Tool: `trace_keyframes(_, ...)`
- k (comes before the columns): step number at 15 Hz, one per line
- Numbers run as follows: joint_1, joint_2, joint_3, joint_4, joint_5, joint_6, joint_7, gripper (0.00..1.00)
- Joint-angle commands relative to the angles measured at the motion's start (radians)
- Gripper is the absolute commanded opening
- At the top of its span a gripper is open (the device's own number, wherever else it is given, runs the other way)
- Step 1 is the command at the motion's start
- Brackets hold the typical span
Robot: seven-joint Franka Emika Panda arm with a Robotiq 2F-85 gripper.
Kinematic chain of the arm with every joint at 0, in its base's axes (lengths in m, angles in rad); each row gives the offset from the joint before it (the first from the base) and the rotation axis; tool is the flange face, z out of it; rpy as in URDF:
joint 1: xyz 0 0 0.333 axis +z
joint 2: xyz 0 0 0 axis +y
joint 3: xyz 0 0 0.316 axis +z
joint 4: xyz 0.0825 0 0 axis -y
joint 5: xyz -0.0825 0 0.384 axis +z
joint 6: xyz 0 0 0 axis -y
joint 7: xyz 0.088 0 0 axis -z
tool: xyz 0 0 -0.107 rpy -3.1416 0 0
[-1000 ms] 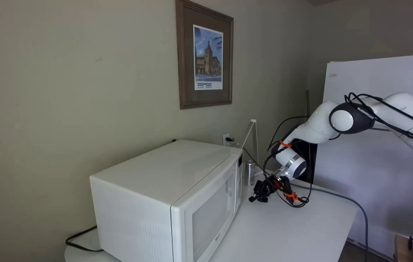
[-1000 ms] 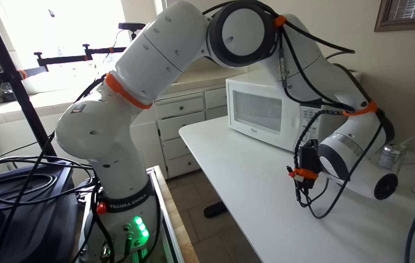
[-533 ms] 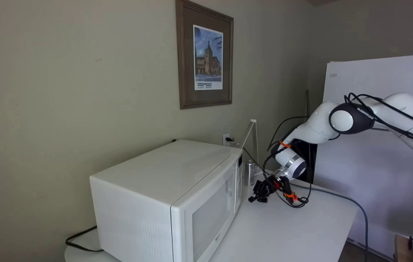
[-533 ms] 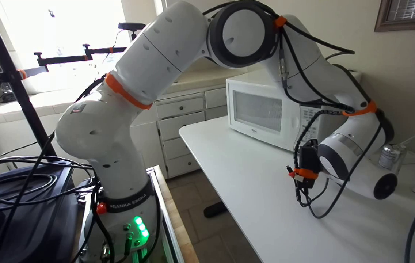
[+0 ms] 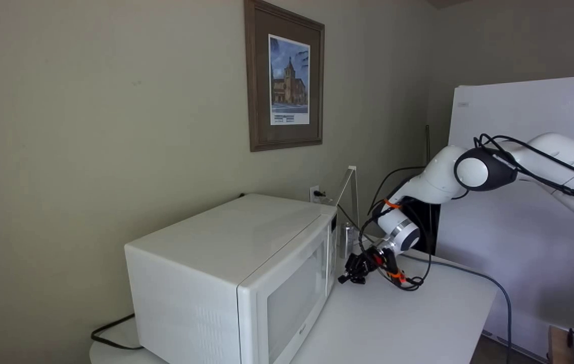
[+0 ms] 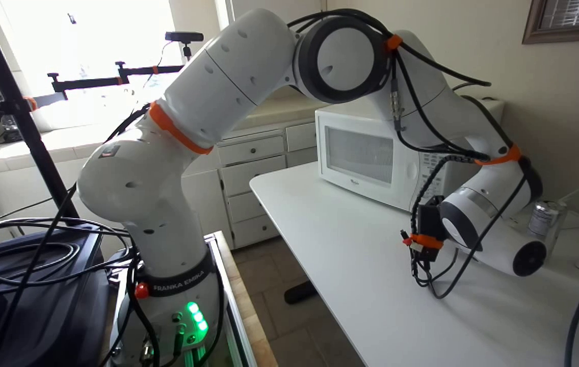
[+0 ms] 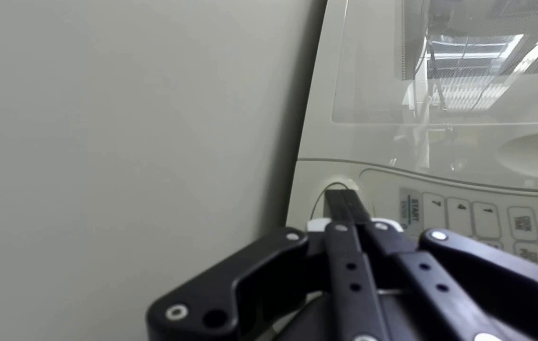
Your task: Push the bottom right rectangular button on the microwave to open it
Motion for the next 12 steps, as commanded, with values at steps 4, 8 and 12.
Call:
trace_keyframes(4, 0.017, 0.057, 0.028, 0.06, 0.06, 0.061, 0.035, 0.0)
trace_keyframes(8, 0.02, 0.065, 0.031, 0.068, 0.075, 0.079, 0.043, 0.0)
trace_keyframes(12, 0.016, 0.07, 0.042, 0.07, 0.112, 0.084, 0.012, 0.0)
